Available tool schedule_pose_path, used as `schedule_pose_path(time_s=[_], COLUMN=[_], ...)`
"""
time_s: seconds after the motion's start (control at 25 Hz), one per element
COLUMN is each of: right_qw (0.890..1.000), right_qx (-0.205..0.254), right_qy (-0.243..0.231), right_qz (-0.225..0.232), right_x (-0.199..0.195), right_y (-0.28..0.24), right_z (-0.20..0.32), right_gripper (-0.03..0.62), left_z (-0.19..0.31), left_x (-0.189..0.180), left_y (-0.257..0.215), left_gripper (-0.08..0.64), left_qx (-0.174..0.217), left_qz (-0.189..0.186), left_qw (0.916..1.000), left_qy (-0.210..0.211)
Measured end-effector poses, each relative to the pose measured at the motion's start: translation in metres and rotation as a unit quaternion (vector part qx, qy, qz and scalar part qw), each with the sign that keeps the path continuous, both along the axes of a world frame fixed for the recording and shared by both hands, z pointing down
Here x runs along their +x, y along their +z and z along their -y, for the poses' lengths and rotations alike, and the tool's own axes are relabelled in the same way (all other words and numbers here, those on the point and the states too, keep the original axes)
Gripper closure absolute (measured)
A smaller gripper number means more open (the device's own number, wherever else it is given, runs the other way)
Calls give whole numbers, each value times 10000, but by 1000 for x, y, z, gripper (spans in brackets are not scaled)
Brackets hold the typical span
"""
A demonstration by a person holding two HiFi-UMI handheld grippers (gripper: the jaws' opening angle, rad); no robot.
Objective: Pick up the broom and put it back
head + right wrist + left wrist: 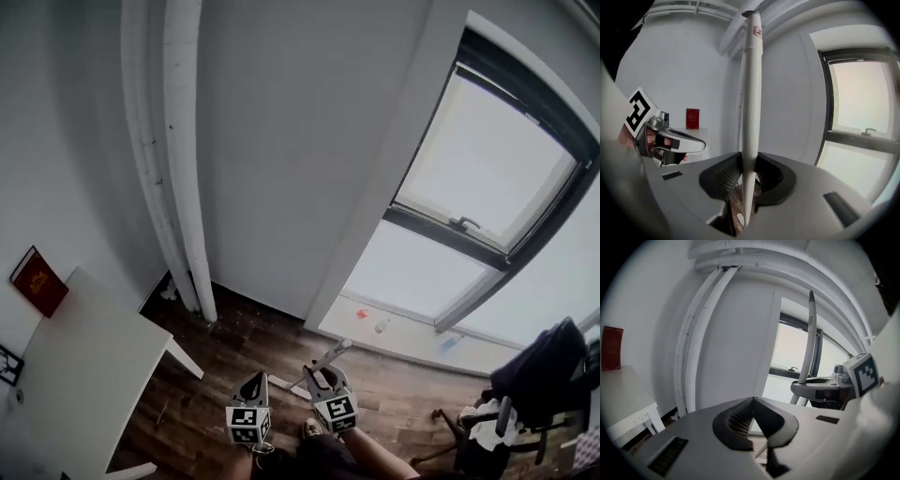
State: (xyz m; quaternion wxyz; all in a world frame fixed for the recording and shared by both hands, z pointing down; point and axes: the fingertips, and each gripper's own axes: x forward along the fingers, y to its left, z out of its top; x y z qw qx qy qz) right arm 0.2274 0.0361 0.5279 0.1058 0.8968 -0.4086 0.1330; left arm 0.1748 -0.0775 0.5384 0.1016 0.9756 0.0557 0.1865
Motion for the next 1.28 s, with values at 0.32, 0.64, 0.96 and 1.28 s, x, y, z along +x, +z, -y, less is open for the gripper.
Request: schedule_pose_path(time_s=[0.32, 0.64, 0.96, 1.28], right_qw=[9983, 9993, 9993, 9982], right_qx=[103, 192, 266, 381], right_qy=[275, 147, 72, 155], right_qz=[502, 271, -244, -436], right_x=[-39, -27, -2, 2], right_y=[-1, -11, -40, -50], right_z=[-55, -89, -127, -152], right_gripper=[491, 491, 491, 491], left_z=[-67, -125, -188, -221], left_x=[4, 32, 55, 53], left_y=[11, -4, -22, -33], left_gripper=[558, 558, 560, 560], left_qx=[0, 16, 583, 803], left_qz=[32, -72, -301, -297], left_qw=[9975, 9971, 9906, 9867], left_qy=[704, 759, 1203, 1380])
